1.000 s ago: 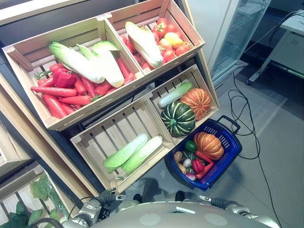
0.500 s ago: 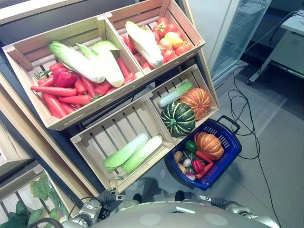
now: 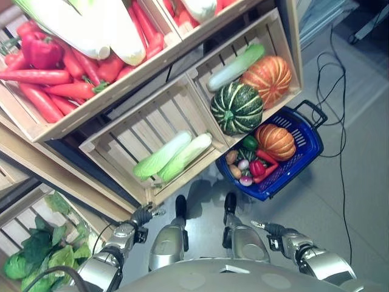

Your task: Pick up fruits and vegetables into the basket

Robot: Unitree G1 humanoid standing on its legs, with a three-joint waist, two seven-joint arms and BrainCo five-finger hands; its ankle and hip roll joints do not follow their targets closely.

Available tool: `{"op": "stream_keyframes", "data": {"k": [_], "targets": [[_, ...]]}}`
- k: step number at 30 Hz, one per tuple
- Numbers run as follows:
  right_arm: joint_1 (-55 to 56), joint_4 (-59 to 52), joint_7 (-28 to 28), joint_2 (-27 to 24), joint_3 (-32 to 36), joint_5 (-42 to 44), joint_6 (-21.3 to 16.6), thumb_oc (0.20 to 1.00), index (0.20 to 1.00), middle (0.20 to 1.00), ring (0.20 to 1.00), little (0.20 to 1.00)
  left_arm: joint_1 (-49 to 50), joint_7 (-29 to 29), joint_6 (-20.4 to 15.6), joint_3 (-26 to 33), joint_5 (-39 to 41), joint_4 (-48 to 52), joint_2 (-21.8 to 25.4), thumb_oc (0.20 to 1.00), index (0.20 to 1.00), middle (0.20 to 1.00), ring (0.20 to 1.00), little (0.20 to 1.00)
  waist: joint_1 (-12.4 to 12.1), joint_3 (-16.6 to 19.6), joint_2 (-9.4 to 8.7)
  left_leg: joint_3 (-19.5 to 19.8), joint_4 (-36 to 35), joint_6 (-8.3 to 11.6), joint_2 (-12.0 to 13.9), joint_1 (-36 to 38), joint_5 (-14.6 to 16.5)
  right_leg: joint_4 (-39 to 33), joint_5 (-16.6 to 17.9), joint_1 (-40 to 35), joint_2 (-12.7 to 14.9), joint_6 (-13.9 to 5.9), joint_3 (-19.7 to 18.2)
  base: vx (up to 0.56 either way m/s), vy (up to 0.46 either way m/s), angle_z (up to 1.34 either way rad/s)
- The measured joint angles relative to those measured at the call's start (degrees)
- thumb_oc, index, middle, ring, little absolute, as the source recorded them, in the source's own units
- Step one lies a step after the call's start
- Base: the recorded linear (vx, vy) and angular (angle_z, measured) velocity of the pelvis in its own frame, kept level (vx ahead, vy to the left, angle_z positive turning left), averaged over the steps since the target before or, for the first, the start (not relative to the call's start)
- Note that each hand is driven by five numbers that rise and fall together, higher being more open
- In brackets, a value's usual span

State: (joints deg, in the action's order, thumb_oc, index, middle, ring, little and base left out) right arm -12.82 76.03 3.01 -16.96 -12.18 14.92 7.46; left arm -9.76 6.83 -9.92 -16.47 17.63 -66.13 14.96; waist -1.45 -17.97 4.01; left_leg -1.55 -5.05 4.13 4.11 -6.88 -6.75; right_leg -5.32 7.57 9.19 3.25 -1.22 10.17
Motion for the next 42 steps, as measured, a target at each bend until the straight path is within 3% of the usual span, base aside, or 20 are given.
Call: {"op": "stream_keyframes", "data": {"k": [12,16,32,37,42], "targets": [[-5.62,-1.14,-0.48,-1.6,-0.02,4.63,-0.08,1.0,1.0,1.0,1.0,1.0,-6.04,-0.06,-6.76,-0.82,5.89,6.14,0.5,1.0,1.0,1.0,1.0,1.0,-0.35,-7.49,-0.2,-0.07,0.25,-0.13,-0.24,-5.0,-0.47,0.42,0.77,5.23,0.15,0.38,-0.18,-0.07,-0.001,-0.01],[-8.51,-1.14,-0.99,-2.53,0.0,6.11,-0.11,1.0,1.0,1.0,1.0,1.0,-10.12,-0.04,-8.71,-2.52,7.72,9.47,1.2,1.0,1.0,1.0,1.0,1.0,-0.72,-11.99,-0.19,0.08,1.72,-0.07,-0.32,-6.21,-0.43,1.43,0.83,6.15,0.13,0.47,-0.14,-0.09,-0.035,0.02],[-12.66,-2.52,-2.62,-2.63,0.0,8.66,0.11,1.0,1.0,1.0,1.0,1.0,-12.59,-1.06,-13.63,-9.1,12.01,23.24,3.79,1.0,1.0,1.0,1.0,1.0,-1.22,-12.58,-0.78,0.13,5.89,-0.81,-1.56,-17.12,-1.67,8.74,0.5,18.82,1.32,0.15,-1.66,-0.04,-0.015,-0.02],[-12.99,-2.51,-2.8,-2.62,-0.01,8.78,0.1,1.0,1.0,1.0,1.0,1.0,-13.8,-7.1,-15.78,-9.23,11.35,27.23,4.6,1.0,1.0,1.0,1.0,1.0,-1.2,-12.75,-1.07,0.32,7.8,-1.09,-2.09,-20.43,-1.98,11.49,0.35,22.42,2.09,0.18,-1.85,0.0,-0.027,0.03],[-13.73,-2.46,-2.82,-2.41,-0.06,9.55,0.11,1.0,1.0,1.0,1.0,1.0,-16.38,-19.76,-17.27,-9.73,2.87,29.9,7.97,1.0,1.0,1.0,1.0,1.0,-1.17,-13.1,-1.68,0.68,9.94,-1.37,-2.22,-23.03,-1.75,13.6,0.17,24.85,2.35,0.25,-2.0,0.0,-0.012,0.02]]}}
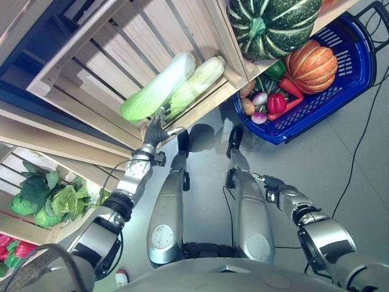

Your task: Pick up fruits and vegetables into the basket

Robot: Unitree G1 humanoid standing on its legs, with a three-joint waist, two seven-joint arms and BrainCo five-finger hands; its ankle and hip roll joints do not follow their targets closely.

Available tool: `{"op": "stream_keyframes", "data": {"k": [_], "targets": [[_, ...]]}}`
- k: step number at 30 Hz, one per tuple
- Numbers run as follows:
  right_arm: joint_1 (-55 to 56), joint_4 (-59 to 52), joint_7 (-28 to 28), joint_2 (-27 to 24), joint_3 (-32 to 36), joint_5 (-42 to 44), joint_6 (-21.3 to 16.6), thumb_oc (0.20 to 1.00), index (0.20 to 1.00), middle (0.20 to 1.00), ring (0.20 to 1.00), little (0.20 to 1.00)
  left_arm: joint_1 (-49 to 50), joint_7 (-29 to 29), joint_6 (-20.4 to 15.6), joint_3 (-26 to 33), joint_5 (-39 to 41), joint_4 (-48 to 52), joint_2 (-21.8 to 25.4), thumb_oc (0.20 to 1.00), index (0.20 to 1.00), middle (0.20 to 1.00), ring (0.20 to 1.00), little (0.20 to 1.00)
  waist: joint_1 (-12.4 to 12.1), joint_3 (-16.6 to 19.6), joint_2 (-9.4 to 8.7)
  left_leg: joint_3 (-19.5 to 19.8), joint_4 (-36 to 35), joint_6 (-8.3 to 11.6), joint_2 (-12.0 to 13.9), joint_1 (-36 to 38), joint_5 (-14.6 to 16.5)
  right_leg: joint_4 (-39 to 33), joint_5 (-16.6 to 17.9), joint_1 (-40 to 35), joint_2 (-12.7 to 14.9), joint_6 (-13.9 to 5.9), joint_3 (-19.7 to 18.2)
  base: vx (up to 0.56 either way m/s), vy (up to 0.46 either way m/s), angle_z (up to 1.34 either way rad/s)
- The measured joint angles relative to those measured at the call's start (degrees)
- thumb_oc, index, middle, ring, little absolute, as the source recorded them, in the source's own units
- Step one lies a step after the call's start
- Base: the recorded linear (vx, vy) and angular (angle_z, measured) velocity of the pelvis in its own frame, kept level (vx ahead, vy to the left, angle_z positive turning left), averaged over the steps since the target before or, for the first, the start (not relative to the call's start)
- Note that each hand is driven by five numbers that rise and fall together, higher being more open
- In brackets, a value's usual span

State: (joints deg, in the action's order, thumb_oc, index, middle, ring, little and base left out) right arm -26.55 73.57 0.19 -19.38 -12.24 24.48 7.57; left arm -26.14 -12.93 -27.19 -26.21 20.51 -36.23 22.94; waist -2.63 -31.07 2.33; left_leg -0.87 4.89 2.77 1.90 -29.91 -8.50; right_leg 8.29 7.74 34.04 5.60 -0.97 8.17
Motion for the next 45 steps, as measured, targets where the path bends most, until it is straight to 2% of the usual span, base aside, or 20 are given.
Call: {"op": "stream_keyframes", "data": {"k": [4,6,7,9,13,19,24,31,38,45], "targets": [[-0.24,0.03,0.01,-0.04,-0.56,0.92,-0.1,1.0,1.0,1.0,1.0,1.0,-2.26,-12.58,-0.02,0.01,-10.89,1.93,2.27,1.0,1.0,1.0,1.0,1.0,0.05,-0.03,-0.06,0.56,1.08,0.3,-0.13,-1.32,0.11,1.39,-0.36,1.24,0.19,0.26,0.0,0.0,-0.023,0.06],[-0.3,0.09,-0.01,-0.09,-1.02,1.35,-0.13,1.0,1.0,1.0,1.0,1.0,-3.5,-16.47,0.2,0.03,-14.82,2.93,3.03,1.0,1.0,1.0,1.0,1.0,0.04,-0.03,-0.09,0.74,1.66,0.32,-0.2,-2.06,0.15,1.86,-0.41,1.91,0.29,0.24,-0.02,0.0,-0.007,0.05],[-0.51,0.08,-0.02,-0.14,-1.57,1.42,-0.16,1.0,1.0,1.0,1.0,1.0,-4.47,-20.35,1.44,0.06,-18.71,3.56,3.41,1.0,1.0,1.0,1.0,1.0,0.08,-0.05,-0.12,1.04,1.93,0.3,-0.29,-2.59,0.12,2.03,-0.41,2.27,0.25,0.23,-0.23,0.01,-0.001,0.05],[-0.79,0.11,-0.03,-0.04,-2.08,1.43,-0.14,1.0,1.0,1.0,1.0,1.0,-5.94,-24.53,3.76,-0.01,-23.14,3.61,3.66,1.0,1.0,1.0,1.0,1.0,0.01,-0.17,-0.6,0.98,2.21,0.29,-0.39,-2.79,0.13,2.47,-0.41,2.68,0.18,0.23,-1.0,0.0,0.0,0.0],[-1.55,0.08,-0.05,0.3,-2.29,1.43,-0.09,1.0,1.0,1.0,1.0,1.0,-10.41,-30.18,8.5,-1.06,-29.34,1.83,5.37,1.0,1.0,1.0,1.0,1.0,0.83,-0.31,-1.07,0.99,2.94,0.17,-0.72,-3.3,0.29,2.86,-0.42,3.07,0.3,0.21,-1.53,0.0,0.022,0.0],[-3.09,0.03,-0.1,0.44,-4.28,1.4,0.01,1.0,1.0,1.0,1.0,1.0,-15.41,-34.6,12.57,-1.29,-32.15,-3.49,7.02,1.0,1.0,1.0,1.0,1.0,2.19,-0.52,-2.02,0.2,4.03,-0.13,-0.99,-5.59,0.49,3.84,-0.27,5.74,0.22,-0.07,-3.13,0.0,0.036,-0.05],[-3.12,-0.01,-0.09,0.49,-4.56,1.39,0.03,1.0,1.0,1.0,1.0,1.0,-17.86,-34.8,14.87,-1.65,-32.46,-7.92,7.03,1.0,1.0,1.0,1.0,1.0,2.99,-0.62,-2.36,-0.11,4.89,-0.31,-0.69,-5.78,0.9,3.84,-0.28,5.74,-0.11,-0.1,-3.4,0.01,0.004,-0.04],[-4.22,-0.1,-0.16,0.46,-5.33,1.33,0.7,1.0,1.0,1.0,1.0,1.0,-21.56,-28.17,18.28,-4.05,-33.45,-14.24,6.99,1.0,1.0,1.0,1.0,1.0,4.29,-0.61,-2.57,-0.58,5.18,-0.09,-0.5,-5.81,1.43,3.83,-0.28,5.88,-0.39,-0.1,-4.23,0.0,0.024,-0.03],[-5.74,-0.1,-0.1,0.5,-6.59,1.29,1.09,1.0,1.0,1.0,1.0,1.0,-22.84,-21.99,18.65,-5.72,-33.07,-16.88,6.94,1.0,1.0,1.0,1.0,1.0,4.8,-0.58,-2.75,-1.05,5.92,0.01,-0.22,-6.8,1.92,3.88,-0.28,6.79,-0.66,-0.1,-4.57,0.0,0.014,-0.03],[-6.46,-0.08,-0.02,0.43,-6.68,1.24,1.19,1.0,1.0,1.0,1.0,1.0,-23.85,-19.93,19.28,-5.96,-32.89,-19.37,6.93,1.0,1.0,1.0,1.0,1.0,5.28,-0.58,-2.79,-1.41,6.81,-0.03,-0.1,-6.9,2.37,3.87,-0.3,6.69,-0.8,-0.12,-4.87,0.0,0.008,-0.03]]}}
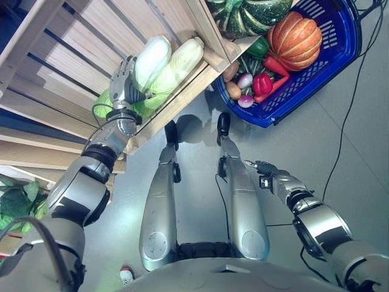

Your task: Pick up fruits and vegetables into the basket

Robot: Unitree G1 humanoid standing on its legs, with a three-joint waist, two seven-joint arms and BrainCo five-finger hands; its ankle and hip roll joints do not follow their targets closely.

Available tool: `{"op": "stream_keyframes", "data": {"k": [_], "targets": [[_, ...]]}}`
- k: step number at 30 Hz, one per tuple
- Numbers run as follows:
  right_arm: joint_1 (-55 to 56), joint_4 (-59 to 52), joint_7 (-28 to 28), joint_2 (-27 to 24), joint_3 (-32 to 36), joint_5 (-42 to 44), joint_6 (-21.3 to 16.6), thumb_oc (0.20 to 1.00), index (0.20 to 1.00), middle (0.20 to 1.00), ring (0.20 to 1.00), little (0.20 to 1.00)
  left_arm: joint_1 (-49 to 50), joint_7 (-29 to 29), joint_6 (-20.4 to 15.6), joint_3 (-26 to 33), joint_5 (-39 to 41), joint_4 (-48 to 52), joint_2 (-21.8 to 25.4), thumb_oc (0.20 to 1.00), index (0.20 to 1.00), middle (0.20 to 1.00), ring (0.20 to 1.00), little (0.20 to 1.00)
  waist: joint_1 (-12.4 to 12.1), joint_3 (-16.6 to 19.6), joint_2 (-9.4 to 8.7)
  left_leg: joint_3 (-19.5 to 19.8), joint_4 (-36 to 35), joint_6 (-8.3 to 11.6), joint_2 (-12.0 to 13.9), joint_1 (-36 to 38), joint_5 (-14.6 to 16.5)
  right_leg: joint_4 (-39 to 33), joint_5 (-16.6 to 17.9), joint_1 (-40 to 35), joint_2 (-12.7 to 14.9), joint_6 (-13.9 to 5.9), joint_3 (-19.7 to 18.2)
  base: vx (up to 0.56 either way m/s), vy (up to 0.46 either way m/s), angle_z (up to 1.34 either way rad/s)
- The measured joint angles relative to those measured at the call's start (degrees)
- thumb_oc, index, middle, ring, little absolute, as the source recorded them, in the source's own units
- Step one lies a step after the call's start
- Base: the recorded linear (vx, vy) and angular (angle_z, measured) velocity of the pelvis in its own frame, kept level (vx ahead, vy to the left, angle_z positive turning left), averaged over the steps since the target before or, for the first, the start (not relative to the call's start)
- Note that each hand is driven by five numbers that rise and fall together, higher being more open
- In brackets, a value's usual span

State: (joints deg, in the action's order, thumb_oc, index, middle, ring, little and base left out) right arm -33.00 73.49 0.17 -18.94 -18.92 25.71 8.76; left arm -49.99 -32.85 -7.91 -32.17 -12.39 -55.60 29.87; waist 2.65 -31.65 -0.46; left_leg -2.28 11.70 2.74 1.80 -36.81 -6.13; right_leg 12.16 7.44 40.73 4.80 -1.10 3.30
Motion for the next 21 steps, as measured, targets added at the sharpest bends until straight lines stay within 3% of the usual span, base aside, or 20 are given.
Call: {"op": "stream_keyframes", "data": {"k": [21], "targets": [[-1.13,0.09,-0.03,0.0,-0.11,0.05,0.05,1.0,1.0,1.0,1.0,1.0,1.15,-5.05,3.63,1.42,2.35,-6.09,-1.82,1.0,1.0,1.0,1.0,1.0,0.53,0.0,0.0,-0.16,0.54,0.36,0.19,0.04,0.37,0.21,0.0,0.02,-0.27,0.01,-0.35,0.0,0.0,0.0]]}}
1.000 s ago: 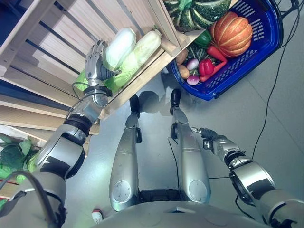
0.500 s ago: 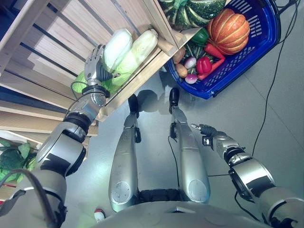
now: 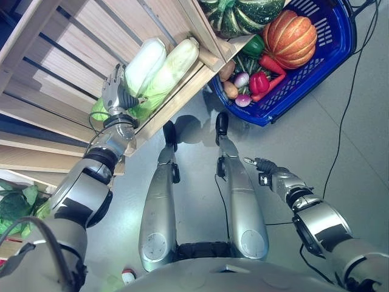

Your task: Pick up fruits and vegetables into the basket

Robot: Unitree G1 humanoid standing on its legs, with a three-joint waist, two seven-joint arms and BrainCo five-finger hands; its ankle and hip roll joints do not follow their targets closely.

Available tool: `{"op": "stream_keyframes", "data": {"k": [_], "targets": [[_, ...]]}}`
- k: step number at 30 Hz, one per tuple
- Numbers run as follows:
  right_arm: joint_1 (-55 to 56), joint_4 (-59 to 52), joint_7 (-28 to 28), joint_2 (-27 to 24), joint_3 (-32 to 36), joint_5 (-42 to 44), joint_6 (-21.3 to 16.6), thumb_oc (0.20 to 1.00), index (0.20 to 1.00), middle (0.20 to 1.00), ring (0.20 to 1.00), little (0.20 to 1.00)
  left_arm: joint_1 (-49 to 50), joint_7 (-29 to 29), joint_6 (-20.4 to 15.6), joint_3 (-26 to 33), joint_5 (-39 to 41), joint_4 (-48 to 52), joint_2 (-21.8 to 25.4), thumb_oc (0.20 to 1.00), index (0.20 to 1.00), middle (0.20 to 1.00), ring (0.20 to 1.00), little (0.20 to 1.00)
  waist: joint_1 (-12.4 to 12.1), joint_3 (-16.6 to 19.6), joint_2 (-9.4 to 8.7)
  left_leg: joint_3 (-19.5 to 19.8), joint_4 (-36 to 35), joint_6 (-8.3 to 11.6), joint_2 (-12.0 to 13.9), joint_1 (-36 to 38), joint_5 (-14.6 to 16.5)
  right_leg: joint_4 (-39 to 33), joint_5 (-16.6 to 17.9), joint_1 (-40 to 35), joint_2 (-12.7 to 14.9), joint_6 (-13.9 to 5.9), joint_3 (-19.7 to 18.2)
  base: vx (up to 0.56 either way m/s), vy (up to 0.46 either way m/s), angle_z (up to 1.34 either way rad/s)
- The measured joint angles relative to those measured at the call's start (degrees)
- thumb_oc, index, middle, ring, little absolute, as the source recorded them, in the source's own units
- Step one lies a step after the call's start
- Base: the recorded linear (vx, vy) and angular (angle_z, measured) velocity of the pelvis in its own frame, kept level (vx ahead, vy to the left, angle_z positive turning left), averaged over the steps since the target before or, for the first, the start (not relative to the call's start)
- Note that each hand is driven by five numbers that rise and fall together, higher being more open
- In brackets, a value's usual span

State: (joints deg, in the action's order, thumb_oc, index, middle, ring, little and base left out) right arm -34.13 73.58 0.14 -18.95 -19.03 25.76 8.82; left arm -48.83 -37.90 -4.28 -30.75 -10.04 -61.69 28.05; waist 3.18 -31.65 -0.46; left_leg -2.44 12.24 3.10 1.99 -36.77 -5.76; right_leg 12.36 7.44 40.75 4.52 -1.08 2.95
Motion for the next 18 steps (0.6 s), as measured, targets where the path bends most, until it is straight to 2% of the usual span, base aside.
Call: {"op": "stream_keyframes", "data": {"k": [11,12,13,14,18], "targets": [[-0.02,0.05,0.06,-0.02,-0.11,-0.01,0.03,1.0,1.0,1.0,1.0,1.0,0.97,0.01,0.34,1.05,1.21,-2.19,-0.53,1.0,1.0,1.0,1.0,1.0,-0.03,0.0,0.0,0.07,0.61,0.08,-0.05,-0.01,0.69,0.56,-0.13,0.36,-0.22,0.18,-0.73,0.0,0.004,-0.02],[-0.02,0.06,0.06,-0.02,-0.26,-0.02,0.03,1.0,1.0,1.0,1.0,1.0,0.99,0.05,0.34,1.28,1.24,-2.2,-0.58,0.884,0.884,0.884,0.884,0.884,-0.02,0.0,0.0,0.07,0.61,0.08,-0.05,-0.02,0.69,0.58,-0.13,0.39,-0.23,0.19,-0.75,0.0,0.0,0.0],[-0.02,0.06,0.06,-0.03,-0.39,-0.02,0.03,1.0,1.0,1.0,1.0,1.0,1.01,0.07,0.34,1.28,1.38,-2.21,-0.58,0.724,0.724,0.724,0.724,0.724,-0.01,0.0,0.0,0.07,0.61,0.09,-0.04,-0.02,0.69,0.58,-0.13,0.41,-0.23,0.19,-0.75,0.0,0.0,0.0],[-0.02,0.06,0.07,-0.03,-0.53,-0.02,0.03,1.0,1.0,1.0,1.0,1.0,0.98,0.07,0.33,1.28,1.68,-2.21,-0.6,0.2,0.2,0.2,0.2,0.2,-0.01,0.0,0.0,0.07,0.61,0.1,-0.04,-0.02,0.7,0.59,-0.13,0.44,-0.24,0.19,-0.76,0.0,0.0,0.0],[-0.12,0.06,0.1,-0.07,-0.78,-0.02,0.04,1.0,1.0,1.0,1.0,1.0,0.27,2.14,0.34,1.82,3.82,-3.43,-0.55,0.2,0.2,0.2,0.2,0.2,0.0,0.0,0.0,0.07,0.6,0.11,-0.07,-0.05,0.71,0.61,-0.16,0.5,-0.22,0.22,-0.77,0.0,0.0,0.0]]}}
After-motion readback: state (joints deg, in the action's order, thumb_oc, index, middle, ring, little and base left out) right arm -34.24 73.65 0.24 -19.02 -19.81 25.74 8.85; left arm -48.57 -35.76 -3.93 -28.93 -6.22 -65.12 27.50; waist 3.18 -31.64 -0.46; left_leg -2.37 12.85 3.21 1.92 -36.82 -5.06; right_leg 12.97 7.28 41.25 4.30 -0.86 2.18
